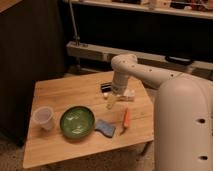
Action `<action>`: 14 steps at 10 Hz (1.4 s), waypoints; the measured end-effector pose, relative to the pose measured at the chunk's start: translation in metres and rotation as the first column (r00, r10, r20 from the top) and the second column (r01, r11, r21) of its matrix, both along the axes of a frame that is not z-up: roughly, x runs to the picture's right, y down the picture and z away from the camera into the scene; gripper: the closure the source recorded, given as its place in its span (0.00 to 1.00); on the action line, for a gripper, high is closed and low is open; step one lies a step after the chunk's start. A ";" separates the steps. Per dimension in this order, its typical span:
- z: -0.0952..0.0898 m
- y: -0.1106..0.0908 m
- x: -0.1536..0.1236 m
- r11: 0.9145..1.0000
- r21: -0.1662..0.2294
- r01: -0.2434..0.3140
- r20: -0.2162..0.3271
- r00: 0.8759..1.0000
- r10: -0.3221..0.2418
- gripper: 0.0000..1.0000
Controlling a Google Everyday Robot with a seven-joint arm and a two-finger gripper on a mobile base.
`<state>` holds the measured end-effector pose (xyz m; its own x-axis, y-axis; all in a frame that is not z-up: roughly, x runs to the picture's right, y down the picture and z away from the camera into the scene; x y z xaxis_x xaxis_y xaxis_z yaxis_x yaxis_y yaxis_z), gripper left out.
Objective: Pick up the ceramic bowl
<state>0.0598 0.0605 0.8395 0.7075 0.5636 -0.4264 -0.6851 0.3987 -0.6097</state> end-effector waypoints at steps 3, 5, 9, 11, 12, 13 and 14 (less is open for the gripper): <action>-0.009 -0.022 -0.016 0.990 0.014 -0.141 -0.056 0.988 0.141 0.20; -0.016 -0.026 -0.035 0.990 0.036 -0.139 -0.077 0.987 0.142 0.20; -0.007 -0.008 -0.092 0.982 -0.038 -0.186 0.018 0.982 0.187 0.20; -0.008 0.010 -0.107 0.982 -0.078 -0.169 0.080 0.981 0.176 0.20; -0.004 0.017 -0.120 0.985 -0.092 -0.149 0.117 0.980 0.159 0.20; -0.002 0.020 -0.133 0.986 -0.102 -0.132 0.146 0.978 0.146 0.20; -0.003 0.024 -0.137 0.987 -0.114 -0.113 0.162 0.978 0.131 0.20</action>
